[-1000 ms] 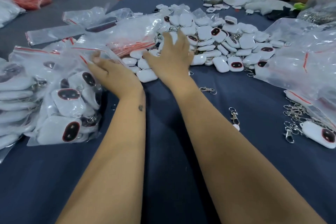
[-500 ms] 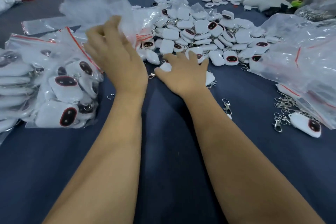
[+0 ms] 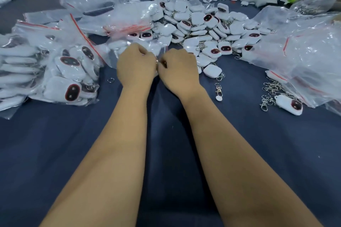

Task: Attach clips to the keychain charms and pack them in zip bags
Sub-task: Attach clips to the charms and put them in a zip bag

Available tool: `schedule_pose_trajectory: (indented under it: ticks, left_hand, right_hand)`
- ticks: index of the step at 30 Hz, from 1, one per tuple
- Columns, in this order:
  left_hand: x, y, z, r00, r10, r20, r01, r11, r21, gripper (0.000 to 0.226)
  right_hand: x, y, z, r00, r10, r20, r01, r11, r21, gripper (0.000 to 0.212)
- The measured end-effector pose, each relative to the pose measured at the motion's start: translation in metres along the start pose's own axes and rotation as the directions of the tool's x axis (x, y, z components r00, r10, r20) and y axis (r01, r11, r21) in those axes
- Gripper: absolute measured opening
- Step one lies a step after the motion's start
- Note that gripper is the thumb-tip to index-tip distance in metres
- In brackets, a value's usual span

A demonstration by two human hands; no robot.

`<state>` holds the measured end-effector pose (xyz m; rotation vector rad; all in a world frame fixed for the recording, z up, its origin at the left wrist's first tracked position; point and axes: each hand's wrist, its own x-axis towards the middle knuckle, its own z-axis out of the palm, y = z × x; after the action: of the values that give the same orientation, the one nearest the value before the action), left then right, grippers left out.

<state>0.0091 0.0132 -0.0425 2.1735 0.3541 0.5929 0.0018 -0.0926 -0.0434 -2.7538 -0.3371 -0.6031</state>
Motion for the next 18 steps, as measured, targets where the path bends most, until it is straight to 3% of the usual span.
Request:
schedule_pose_trajectory:
  ticks: [3,5,8,11,14,18]
  left_hand:
    - [0.001,-0.002,-0.005,0.996,-0.048,-0.079,0.025,0.962,-0.27,0.017]
    - [-0.001,-0.001,-0.003,0.998,0.058,-0.029,-0.064,0.943,-0.325,0.02]
    - [-0.002,0.002,0.005,0.968,0.192,0.163,-0.144,0.953,-0.267,0.02]
    - [0.005,-0.002,0.009,0.963,0.19,0.19,-0.159,0.974,-0.164,0.021]
    - [0.012,-0.002,0.011,0.97,0.159,0.185,-0.145,0.986,-0.082,0.031]
    - [0.015,-0.001,0.017,0.96,0.127,0.25,-0.125,0.992,-0.023,0.037]
  right_hand:
    - [0.001,0.007,0.005,0.998,0.067,0.011,-0.067,0.998,-0.017,0.023]
    - [0.002,0.008,0.005,0.997,0.074,0.028,-0.074,0.997,0.014,0.021]
    - [-0.001,0.006,-0.002,0.998,0.061,0.03,-0.065,0.988,0.138,0.016]
    - [-0.001,0.015,-0.014,0.978,0.208,-0.03,-0.188,0.931,0.313,0.036]
    - [-0.001,0.031,-0.019,0.942,0.335,0.009,-0.333,0.931,0.149,0.033]
    - [0.0,0.039,-0.022,0.93,0.348,0.116,-0.358,0.93,0.082,0.03]
